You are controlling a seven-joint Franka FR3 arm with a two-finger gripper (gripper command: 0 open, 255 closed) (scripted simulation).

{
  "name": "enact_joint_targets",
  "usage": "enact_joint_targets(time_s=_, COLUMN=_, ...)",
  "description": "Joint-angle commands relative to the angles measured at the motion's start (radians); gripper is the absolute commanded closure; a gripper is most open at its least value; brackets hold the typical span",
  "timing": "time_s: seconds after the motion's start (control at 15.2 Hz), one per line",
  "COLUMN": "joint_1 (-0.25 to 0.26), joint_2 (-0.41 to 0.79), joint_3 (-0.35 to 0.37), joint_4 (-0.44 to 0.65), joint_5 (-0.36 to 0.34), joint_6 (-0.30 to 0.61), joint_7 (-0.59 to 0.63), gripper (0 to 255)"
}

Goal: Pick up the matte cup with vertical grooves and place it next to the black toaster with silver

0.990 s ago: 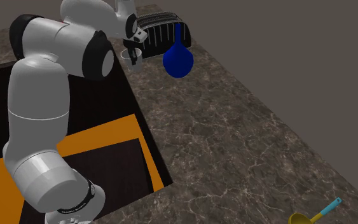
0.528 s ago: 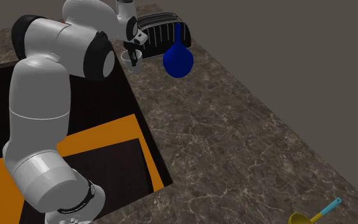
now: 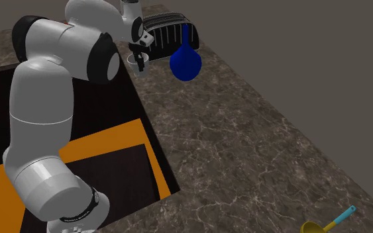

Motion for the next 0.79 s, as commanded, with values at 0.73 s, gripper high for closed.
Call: enact_joint_targets(time_s=0.73, joint_1=-0.026, joint_2=-0.064, joint_3=0.023, joint_4=0.035, joint_5=0.038, joint_6=-0.094, joint_7=-0.023, gripper=0)
